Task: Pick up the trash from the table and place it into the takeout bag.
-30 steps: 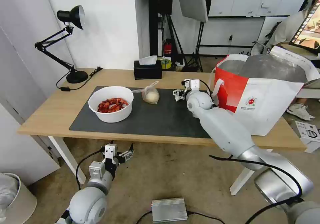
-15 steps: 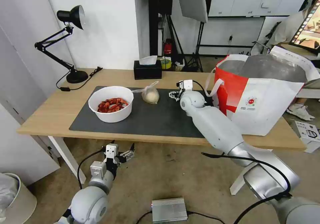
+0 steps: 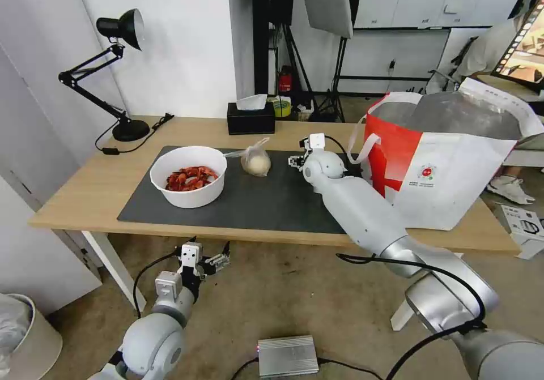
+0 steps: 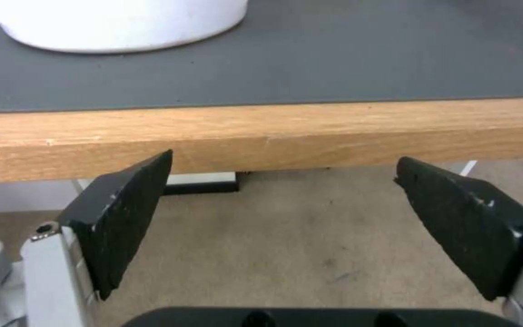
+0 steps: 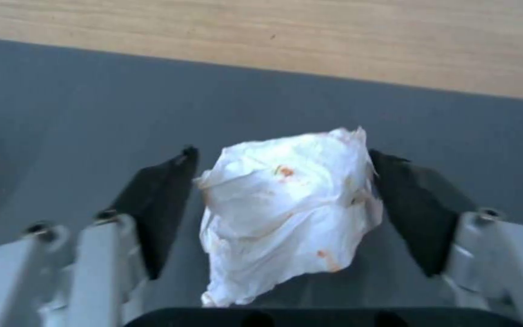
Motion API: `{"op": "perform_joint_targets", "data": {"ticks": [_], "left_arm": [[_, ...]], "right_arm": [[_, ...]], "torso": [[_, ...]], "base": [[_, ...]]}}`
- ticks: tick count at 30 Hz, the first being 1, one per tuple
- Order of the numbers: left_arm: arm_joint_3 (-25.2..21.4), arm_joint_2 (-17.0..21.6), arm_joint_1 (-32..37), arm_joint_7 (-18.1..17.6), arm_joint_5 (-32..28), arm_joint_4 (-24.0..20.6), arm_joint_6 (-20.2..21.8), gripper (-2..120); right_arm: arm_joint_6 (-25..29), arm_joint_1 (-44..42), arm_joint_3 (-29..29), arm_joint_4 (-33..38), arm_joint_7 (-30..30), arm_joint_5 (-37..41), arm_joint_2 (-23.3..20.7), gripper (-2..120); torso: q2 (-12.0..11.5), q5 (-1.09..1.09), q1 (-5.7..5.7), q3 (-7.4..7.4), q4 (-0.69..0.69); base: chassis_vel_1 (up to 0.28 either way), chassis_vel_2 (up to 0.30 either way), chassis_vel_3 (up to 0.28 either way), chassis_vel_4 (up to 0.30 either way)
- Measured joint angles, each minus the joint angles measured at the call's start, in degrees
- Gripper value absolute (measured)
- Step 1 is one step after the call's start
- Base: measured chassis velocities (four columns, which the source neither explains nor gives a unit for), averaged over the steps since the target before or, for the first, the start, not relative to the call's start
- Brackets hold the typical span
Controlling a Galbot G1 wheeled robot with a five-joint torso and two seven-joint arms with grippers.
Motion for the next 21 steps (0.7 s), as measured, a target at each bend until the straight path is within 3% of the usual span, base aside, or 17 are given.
{"op": "perform_joint_targets", "data": {"ticks": [15, 21], "left_arm": [[0.4, -0.1, -0.3, 0.1, -0.1, 0.2, -0.6, 100], [0.6, -0.2, -0.3, 0.1, 0.0, 0.2, -0.6, 100]], "right_arm": [[-1.3, -0.3, 0.4, 1.1, 2.4, 1.8, -0.1, 20], [-0.6, -1.3, 0.2, 6.4, 3.2, 3.2, -2.5, 0]], "torso": [[0.0, 0.00, 0.00, 0.00, 0.00], [0.0, 0.00, 0.00, 0.00, 0.00]], "base": [[0.000, 0.000, 0.000, 0.000], [0.000, 0.000, 0.000, 0.000]]}}
